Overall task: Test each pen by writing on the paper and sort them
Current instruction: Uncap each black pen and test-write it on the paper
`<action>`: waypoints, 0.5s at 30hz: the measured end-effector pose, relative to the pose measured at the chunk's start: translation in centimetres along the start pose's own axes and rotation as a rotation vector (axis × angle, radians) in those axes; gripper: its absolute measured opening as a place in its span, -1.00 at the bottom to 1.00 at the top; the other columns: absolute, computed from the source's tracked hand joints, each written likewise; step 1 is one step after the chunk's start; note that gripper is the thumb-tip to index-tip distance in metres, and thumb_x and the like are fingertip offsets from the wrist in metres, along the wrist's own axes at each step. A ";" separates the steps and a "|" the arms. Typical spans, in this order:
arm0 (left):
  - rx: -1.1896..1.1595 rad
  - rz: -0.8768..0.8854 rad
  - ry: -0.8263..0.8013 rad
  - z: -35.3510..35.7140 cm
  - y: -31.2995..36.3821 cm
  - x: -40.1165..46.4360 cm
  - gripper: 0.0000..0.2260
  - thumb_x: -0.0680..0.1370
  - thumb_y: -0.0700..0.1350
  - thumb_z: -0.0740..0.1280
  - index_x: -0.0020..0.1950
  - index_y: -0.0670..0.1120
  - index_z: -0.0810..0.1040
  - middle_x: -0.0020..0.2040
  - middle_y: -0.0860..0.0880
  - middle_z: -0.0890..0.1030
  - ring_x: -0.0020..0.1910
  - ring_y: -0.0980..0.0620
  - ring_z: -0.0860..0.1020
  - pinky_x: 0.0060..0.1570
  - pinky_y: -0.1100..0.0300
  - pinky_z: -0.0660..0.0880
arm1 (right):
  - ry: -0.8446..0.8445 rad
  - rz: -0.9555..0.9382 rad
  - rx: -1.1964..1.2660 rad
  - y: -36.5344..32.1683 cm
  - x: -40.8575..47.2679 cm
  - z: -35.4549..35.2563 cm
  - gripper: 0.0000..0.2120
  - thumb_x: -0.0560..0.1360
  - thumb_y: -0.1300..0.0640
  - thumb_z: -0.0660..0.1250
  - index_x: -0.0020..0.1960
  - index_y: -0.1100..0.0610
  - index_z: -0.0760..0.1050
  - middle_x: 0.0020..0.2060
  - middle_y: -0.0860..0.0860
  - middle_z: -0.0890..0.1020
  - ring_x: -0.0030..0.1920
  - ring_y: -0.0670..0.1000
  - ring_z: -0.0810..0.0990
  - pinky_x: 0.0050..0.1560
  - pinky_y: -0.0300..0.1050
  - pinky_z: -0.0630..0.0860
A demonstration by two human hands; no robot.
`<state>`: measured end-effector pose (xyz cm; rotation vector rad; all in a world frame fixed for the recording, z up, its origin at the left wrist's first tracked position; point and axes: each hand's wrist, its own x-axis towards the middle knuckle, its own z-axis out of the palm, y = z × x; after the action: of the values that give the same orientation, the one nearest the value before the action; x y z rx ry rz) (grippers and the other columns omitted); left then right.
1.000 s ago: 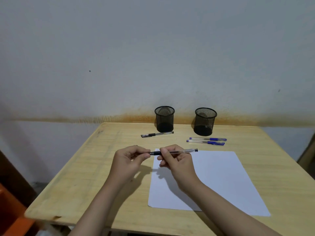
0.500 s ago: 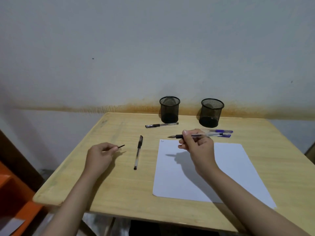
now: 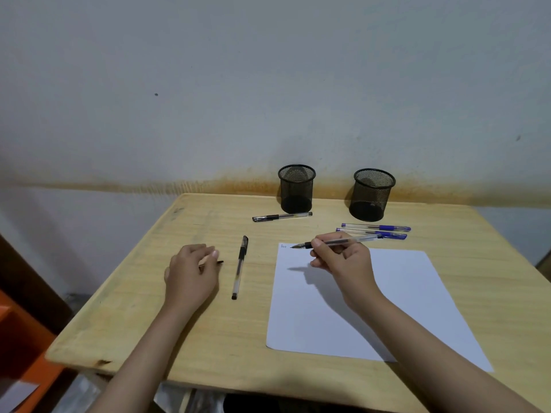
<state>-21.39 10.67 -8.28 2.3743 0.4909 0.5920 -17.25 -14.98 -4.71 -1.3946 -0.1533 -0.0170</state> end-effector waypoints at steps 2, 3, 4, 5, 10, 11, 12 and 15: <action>-0.090 0.107 -0.038 0.9 2.5 -1.2 -0.62 0.46 0.14 0.23 0.11 -0.05 0.61 0.17 -0.04 0.55 0.19 -0.05 0.49 0.21 -0.03 0.43 | 0.005 0.014 -0.037 0.1 0.9 -0.2 -0.97 0.47 0.25 0.39 -0.15 0.16 0.59 -0.34 0.09 0.64 -0.39 -0.06 0.62 -0.25 -0.22 0.63; -0.131 0.161 -0.087 1.4 4.0 -2.0 -0.60 0.46 0.15 0.23 0.15 -0.06 0.59 0.19 -0.03 0.53 0.21 -0.02 0.48 0.22 0.05 0.42 | 0.024 0.014 -0.066 0.2 1.4 -0.2 -0.96 0.46 0.23 0.40 -0.16 0.17 0.58 -0.36 0.09 0.63 -0.42 -0.05 0.61 -0.28 -0.22 0.62; -0.157 0.214 -0.150 2.1 5.3 -2.8 -0.60 0.48 0.14 0.24 0.20 -0.05 0.56 0.23 0.00 0.49 0.25 0.02 0.44 0.24 0.15 0.38 | 0.049 0.005 -0.098 0.4 2.0 -0.2 -0.93 0.46 0.22 0.41 -0.19 0.18 0.57 -0.39 0.08 0.61 -0.46 -0.05 0.59 -0.32 -0.22 0.60; -0.152 0.265 -0.215 2.8 6.6 -3.6 -0.60 0.50 0.13 0.25 0.27 -0.03 0.50 0.30 0.03 0.43 0.31 0.06 0.39 0.27 0.23 0.32 | 0.072 -0.007 -0.127 0.8 2.6 -0.2 -0.90 0.46 0.22 0.41 -0.21 0.20 0.54 -0.41 0.08 0.59 -0.49 -0.05 0.58 -0.35 -0.22 0.58; 0.200 0.341 -0.478 6.0 8.3 -4.7 -0.36 0.55 0.25 0.04 0.53 -0.04 0.02 0.57 -0.01 -0.05 0.53 0.01 -0.10 0.49 -0.01 -0.10 | 0.078 0.041 -0.129 2.6 5.1 0.3 -0.85 0.50 0.33 0.32 -0.24 0.22 0.46 -0.39 0.12 0.59 -0.40 -0.02 0.66 -0.26 -0.09 0.65; 0.267 0.342 -0.521 6.5 8.0 -4.6 -0.34 0.55 0.26 0.00 0.53 -0.05 -0.05 0.57 -0.04 -0.12 0.53 -0.01 -0.17 0.49 -0.07 -0.17 | 0.064 0.060 -0.126 2.7 5.5 0.5 -0.85 0.51 0.35 0.30 -0.23 0.22 0.46 -0.37 0.14 0.60 -0.39 -0.02 0.66 -0.25 -0.08 0.64; 0.326 0.342 -0.553 6.9 7.8 -4.6 -0.33 0.55 0.27 -0.03 0.54 -0.06 -0.09 0.56 -0.06 -0.17 0.53 -0.03 -0.22 0.48 -0.08 -0.22 | 0.049 0.078 -0.119 2.8 6.1 0.8 -0.85 0.51 0.36 0.29 -0.23 0.23 0.47 -0.36 0.15 0.60 -0.38 -0.02 0.66 -0.27 -0.09 0.64; 0.402 0.346 -0.572 7.6 7.4 -4.8 -0.33 0.56 0.26 -0.08 0.53 -0.08 -0.15 0.56 -0.07 -0.23 0.52 -0.04 -0.28 0.47 -0.08 -0.27 | 0.031 0.140 -0.061 3.0 7.6 1.6 -0.80 0.47 0.32 0.38 -0.30 0.21 0.45 -0.41 0.20 0.57 -0.39 0.08 0.63 -0.34 -0.04 0.58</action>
<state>-19.95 -0.75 -10.08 2.8778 -0.0699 -0.0779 -9.53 -12.28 -6.52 -1.4625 -0.0294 0.0740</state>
